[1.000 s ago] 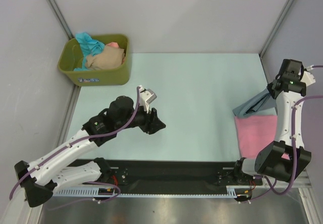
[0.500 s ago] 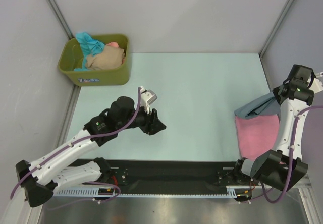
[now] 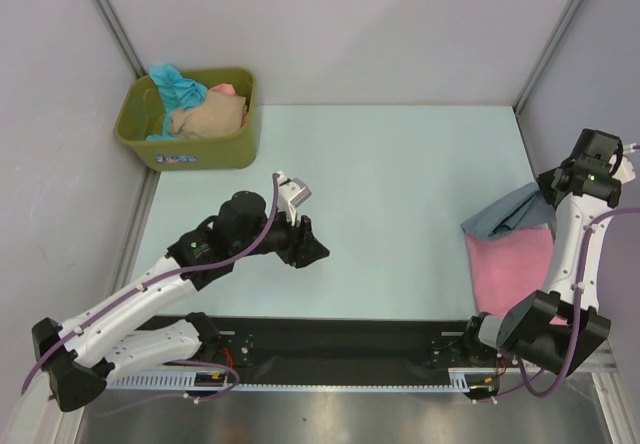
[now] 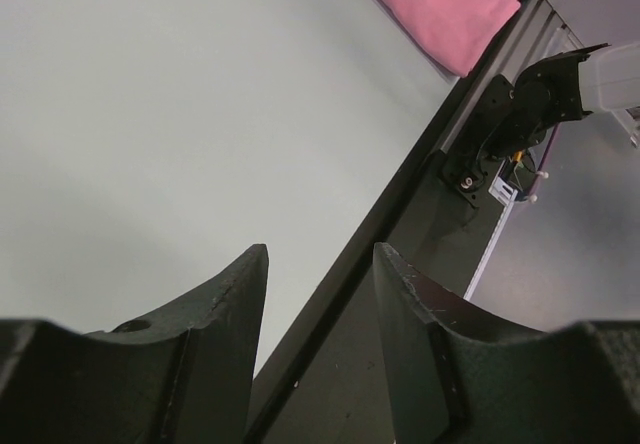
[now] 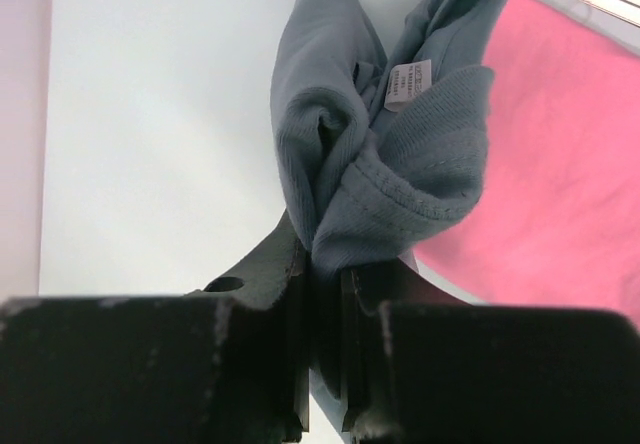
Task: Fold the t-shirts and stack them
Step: Neatly place the folded tshirt to the corner
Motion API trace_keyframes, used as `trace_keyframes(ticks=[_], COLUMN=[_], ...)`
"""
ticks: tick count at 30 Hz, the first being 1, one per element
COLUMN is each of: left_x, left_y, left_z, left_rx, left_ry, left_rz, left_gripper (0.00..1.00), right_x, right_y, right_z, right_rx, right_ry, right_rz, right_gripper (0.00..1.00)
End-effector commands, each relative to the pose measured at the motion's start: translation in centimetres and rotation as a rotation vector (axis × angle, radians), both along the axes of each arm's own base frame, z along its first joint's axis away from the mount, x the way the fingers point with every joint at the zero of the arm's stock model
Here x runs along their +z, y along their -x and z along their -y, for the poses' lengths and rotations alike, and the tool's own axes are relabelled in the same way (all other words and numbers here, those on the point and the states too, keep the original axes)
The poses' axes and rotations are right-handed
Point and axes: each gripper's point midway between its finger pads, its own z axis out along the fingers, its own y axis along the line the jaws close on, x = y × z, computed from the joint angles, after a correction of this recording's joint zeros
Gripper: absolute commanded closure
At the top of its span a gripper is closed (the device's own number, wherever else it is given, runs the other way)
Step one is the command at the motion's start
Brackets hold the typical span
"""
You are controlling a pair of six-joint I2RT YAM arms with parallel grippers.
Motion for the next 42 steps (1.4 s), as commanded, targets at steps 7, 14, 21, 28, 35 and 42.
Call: trace_keyframes(ticks=[7,14,21,28,35,42], left_x=[1.0,1.0,0.8,0.8,0.6,0.6], left_y=[-0.1,-0.2,-0.3,-0.3,-0.4,-0.4], left_z=[0.2,0.1,-0.1,0.0,0.0,-0.1], left_rx=[-0.002,-0.003,-0.002,-0.005,-0.004,-0.003], left_ry=[0.054,0.061,0.058,0.064,0.068,0.069], left_rz=[0.004,0.000,-0.004,-0.009,-0.016,-0.020], left_gripper=[0.48,0.48,0.48,0.48,0.48,0.48], right_x=[6.2,6.2,5.8,7.4,7.7,6.8], right_y=[-3.2,-2.2,-1.1,-1.5,-1.6,-1.1], right_z=[0.4,0.1,-0.2,-0.3,-0.6,-0.4], right_rx=[0.014,-0.002,0.000,0.004,0.008,-0.008], right_ry=[0.042,0.026,-0.005,-0.017,-0.042,-0.051], right_rz=[0.184,0.168,0.182,0.219,0.234,0.214], right_gripper=[1.00,1.00,1.00,1.00,1.00,1.00])
